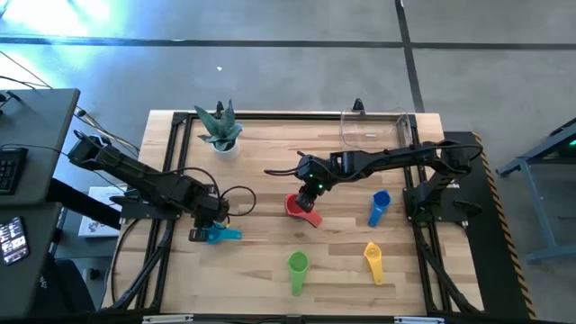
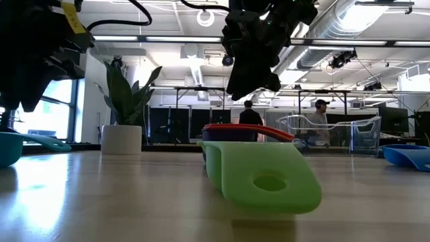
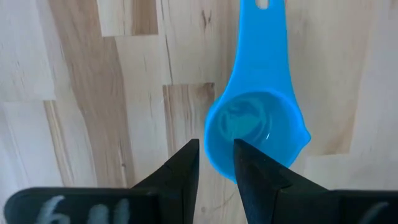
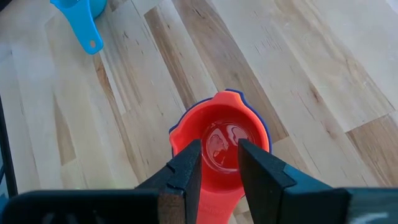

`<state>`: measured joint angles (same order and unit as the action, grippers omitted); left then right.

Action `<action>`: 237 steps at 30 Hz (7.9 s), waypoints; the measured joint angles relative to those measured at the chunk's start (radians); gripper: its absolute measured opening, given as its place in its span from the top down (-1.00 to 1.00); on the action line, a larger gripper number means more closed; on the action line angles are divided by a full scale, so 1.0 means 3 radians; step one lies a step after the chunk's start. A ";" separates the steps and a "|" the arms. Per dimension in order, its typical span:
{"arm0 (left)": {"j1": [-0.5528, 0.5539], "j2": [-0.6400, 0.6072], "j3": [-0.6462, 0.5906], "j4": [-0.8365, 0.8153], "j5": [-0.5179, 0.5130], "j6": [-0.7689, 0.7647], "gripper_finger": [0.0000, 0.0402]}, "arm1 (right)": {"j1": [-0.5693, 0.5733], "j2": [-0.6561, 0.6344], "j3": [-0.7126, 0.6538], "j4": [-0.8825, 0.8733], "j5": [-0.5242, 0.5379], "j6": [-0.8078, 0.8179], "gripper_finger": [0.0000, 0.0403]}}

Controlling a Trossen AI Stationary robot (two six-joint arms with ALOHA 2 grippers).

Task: Nest measuring cups in basket
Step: Stack the light blue measuring cup on top of the red measuring cup, then stack the green measuring cup on top of the light blue measuring cup

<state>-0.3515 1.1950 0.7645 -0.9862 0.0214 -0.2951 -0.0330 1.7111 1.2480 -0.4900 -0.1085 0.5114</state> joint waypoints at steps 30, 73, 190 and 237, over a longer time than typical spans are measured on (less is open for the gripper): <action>0.0001 0.0666 0.0003 0.0217 -0.0020 0.0064 0.56 | 0.0002 0.0001 0.0000 0.0001 0.0000 0.0011 0.52; 0.1152 0.0933 0.1442 0.0973 -0.0390 0.2260 0.99 | -0.0595 -0.0867 0.0000 -0.0159 0.0424 0.0392 0.52; 0.1463 0.1981 0.2286 0.0600 -0.0464 0.2660 0.77 | -0.0614 -0.0923 0.0003 -0.0625 0.0585 0.1194 0.52; -0.0367 0.1569 0.2287 -0.0423 -0.0553 0.0534 0.77 | 0.1448 -0.0740 -0.0009 -0.0423 0.1740 0.3459 0.52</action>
<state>-0.4616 1.6657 1.4506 -1.1130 -0.1444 -0.1347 0.4015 1.4891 1.2453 -0.6170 0.4133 1.5490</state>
